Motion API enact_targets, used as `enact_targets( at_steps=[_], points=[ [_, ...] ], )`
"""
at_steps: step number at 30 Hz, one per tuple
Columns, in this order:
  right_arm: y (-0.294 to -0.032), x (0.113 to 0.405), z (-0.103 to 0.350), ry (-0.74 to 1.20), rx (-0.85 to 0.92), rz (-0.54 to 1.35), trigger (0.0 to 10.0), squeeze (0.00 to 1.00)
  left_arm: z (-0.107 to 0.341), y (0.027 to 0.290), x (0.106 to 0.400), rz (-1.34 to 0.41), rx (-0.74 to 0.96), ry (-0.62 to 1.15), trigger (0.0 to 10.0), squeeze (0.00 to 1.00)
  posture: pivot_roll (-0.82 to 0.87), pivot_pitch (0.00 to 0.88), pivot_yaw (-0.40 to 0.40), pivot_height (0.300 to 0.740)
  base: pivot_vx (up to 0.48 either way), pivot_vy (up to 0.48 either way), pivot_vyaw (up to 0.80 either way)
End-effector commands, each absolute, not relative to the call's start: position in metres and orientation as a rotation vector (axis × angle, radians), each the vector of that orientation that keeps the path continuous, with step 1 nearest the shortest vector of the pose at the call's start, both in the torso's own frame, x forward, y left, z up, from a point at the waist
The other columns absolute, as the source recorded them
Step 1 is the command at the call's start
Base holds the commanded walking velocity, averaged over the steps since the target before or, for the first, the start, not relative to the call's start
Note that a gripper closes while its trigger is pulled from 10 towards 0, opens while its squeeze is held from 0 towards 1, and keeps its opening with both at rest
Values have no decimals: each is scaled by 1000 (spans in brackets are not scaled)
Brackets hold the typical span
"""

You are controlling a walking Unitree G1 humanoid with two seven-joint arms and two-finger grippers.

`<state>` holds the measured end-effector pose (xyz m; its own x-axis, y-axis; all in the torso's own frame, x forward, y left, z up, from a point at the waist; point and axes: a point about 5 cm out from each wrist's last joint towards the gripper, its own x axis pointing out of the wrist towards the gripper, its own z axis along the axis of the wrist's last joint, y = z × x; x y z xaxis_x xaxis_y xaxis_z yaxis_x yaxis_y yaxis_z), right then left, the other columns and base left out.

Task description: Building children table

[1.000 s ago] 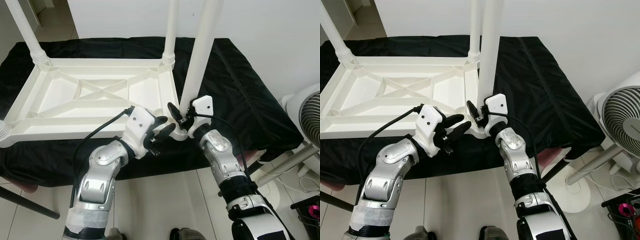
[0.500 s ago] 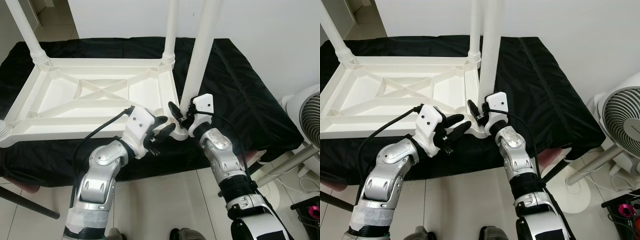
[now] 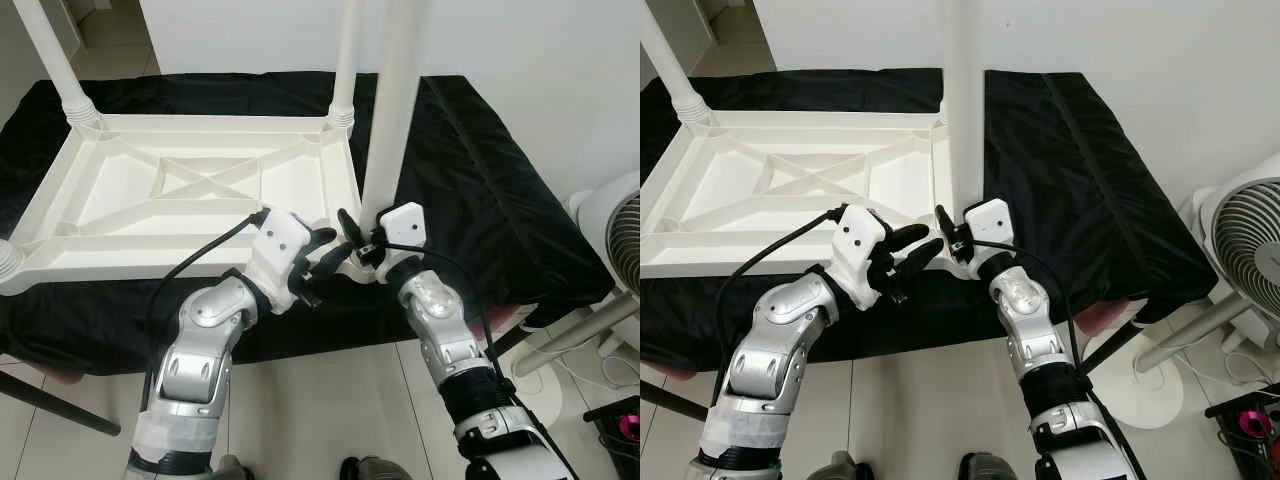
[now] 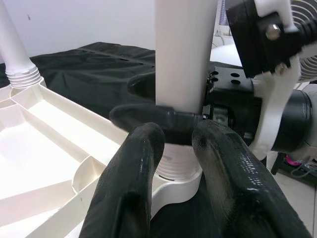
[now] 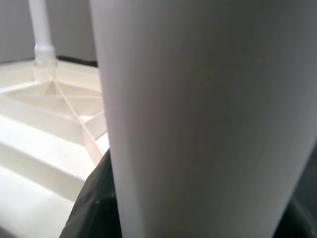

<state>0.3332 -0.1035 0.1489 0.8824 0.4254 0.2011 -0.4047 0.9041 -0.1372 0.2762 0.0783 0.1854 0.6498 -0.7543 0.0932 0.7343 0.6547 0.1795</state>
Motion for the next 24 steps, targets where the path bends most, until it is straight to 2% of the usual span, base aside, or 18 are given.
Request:
enact_targets(
  at_steps=[1, 12, 17, 24],
  points=[
    [-111, 331, 116, -47, -34, 402, 10000, 0, 184, 82, 281, -730, 103, -158, 10000, 0, -28, 83, 22, 740, 0, 0, 0],
    [-109, 345, 128, -29, 77, 370, 10000, 0, 185, 83, 281, -722, 105, -162, 10000, 0, -18, 87, 17, 740, 0, 0, 0],
    [-107, 343, 127, -37, 46, 388, 10000, 0, 185, 84, 280, -718, 105, -163, 10000, 0, -16, 86, 17, 740, 0, 0, 0],
    [-100, 332, 120, -75, -117, 422, 10000, 0, 186, 83, 281, -717, 104, -165, 10000, 0, -22, 85, 18, 740, 0, 0, 0]
  ],
)
